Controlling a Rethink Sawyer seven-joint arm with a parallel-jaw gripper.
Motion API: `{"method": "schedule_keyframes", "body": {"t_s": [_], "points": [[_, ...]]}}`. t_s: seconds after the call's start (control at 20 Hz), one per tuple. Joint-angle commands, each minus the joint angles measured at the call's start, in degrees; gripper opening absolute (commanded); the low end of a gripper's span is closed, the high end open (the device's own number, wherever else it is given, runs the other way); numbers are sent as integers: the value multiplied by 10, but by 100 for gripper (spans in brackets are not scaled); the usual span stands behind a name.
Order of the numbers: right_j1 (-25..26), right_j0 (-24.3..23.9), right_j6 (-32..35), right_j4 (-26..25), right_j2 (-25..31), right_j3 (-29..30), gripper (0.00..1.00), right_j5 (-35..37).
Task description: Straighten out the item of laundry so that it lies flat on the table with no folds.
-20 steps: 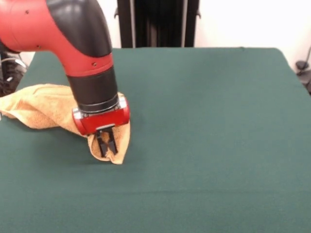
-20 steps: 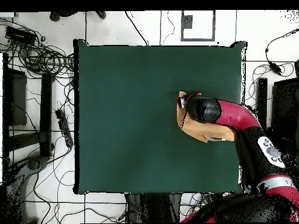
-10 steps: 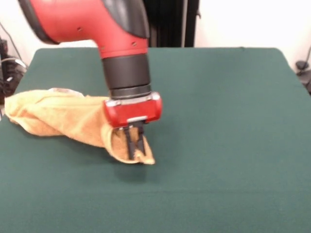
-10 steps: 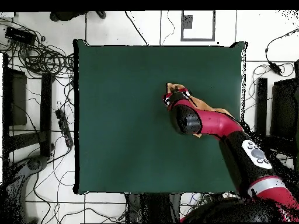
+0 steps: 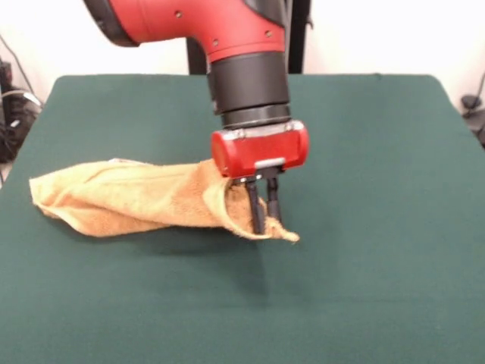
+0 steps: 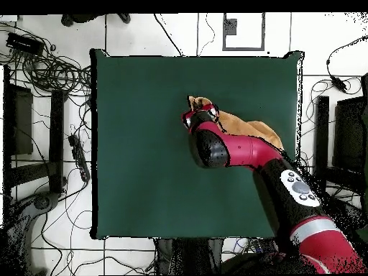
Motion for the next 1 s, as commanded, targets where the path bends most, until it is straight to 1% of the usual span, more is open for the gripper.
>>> {"method": "schedule_keyframes", "body": {"t_s": [0.05,0.25,0.45,0.6,0.8,0.9,1.0], "points": [[-27,43,167,52,6,58,0,-9],[-68,61,169,77,2,76,0,16],[-125,59,160,102,19,106,0,58],[-146,64,151,119,18,113,0,81],[-176,64,145,137,23,132,0,93],[-186,70,143,142,16,139,0,93],[-184,84,145,141,-4,141,0,74]]}}
